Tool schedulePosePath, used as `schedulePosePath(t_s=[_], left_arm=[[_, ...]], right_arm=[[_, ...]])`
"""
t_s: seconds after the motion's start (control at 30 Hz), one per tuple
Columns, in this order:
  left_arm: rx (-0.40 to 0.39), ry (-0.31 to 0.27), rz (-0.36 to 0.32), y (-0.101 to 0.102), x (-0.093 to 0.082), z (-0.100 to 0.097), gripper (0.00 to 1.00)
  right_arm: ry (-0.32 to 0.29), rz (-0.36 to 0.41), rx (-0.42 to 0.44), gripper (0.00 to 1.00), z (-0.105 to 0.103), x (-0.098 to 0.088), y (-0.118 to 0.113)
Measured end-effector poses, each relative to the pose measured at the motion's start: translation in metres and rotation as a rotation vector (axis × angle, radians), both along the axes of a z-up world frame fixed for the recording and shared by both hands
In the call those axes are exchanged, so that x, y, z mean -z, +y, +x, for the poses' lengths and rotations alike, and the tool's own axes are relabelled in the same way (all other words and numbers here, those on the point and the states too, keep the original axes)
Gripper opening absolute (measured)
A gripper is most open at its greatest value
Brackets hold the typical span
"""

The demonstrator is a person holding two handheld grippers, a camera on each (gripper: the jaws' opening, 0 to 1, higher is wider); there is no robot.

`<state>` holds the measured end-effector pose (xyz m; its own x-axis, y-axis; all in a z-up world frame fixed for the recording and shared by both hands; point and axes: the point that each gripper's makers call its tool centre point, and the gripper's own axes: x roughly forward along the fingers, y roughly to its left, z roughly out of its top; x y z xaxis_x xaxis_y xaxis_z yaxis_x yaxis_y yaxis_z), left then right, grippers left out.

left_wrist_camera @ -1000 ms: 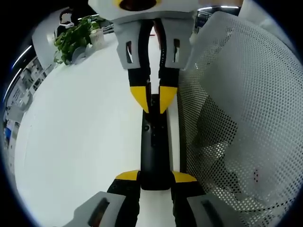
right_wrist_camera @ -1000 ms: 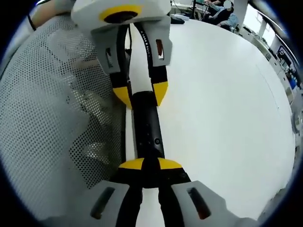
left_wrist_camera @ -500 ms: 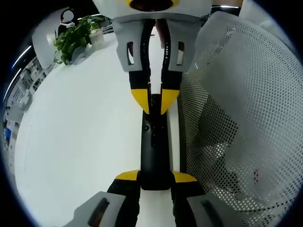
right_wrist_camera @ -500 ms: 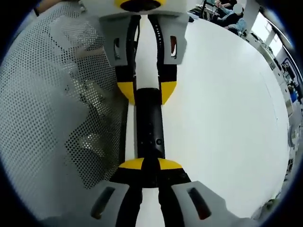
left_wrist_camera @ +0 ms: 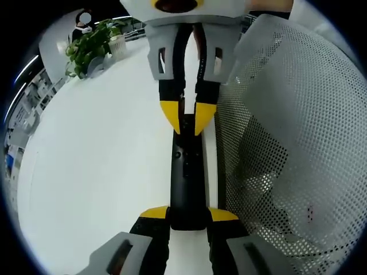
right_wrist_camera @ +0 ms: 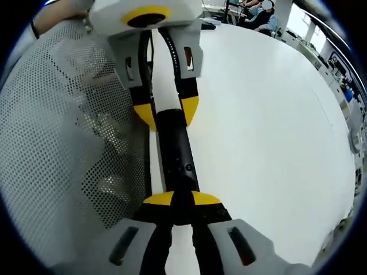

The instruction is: Press the specified remote control buttons in sequence, fully releasing each button before pressing the next.

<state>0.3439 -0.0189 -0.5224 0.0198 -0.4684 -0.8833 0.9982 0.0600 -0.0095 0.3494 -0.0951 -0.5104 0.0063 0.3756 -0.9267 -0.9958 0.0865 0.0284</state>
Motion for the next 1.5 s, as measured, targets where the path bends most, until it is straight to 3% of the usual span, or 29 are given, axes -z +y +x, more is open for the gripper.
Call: schedulePosePath(t_s=[0.23,0.27,0.43,0.57,0.8,1.0,1.5], left_arm=[[0.001,0.000,0.002,0.0001,-0.0014,-0.0011,0.25],[0.002,0.000,0.002,0.0002,-0.0014,-0.0011,0.25],[0.002,0.002,0.004,0.0000,-0.0008,-0.0006,0.25],[0.005,-0.001,0.005,0.0000,-0.0009,-0.0009,0.25],[-0.006,0.006,0.002,0.0006,-0.0014,-0.0010,0.25],[-0.006,0.006,0.003,0.0006,-0.0012,-0.0009,0.25],[-0.002,0.007,0.000,0.0002,-0.0013,-0.0006,0.25]], right_arm=[[-0.019,-0.021,-0.024,0.08,-0.0010,0.0012,0.0014],[-0.045,-0.022,-0.067,0.08,-0.0008,0.0013,0.0017],[-0.013,-0.013,-0.007,0.08,0.0012,0.0012,0.0015],[-0.035,-0.007,-0.013,0.08,-0.0004,0.0009,0.0006],[0.018,0.043,0.045,0.08,0.0012,-0.0006,-0.0003],[-0.024,0.019,0.005,0.07,-0.0018,-0.0004,-0.0028],[-0.060,0.001,-0.035,0.00,0.0013,0.0002,-0.0017]])
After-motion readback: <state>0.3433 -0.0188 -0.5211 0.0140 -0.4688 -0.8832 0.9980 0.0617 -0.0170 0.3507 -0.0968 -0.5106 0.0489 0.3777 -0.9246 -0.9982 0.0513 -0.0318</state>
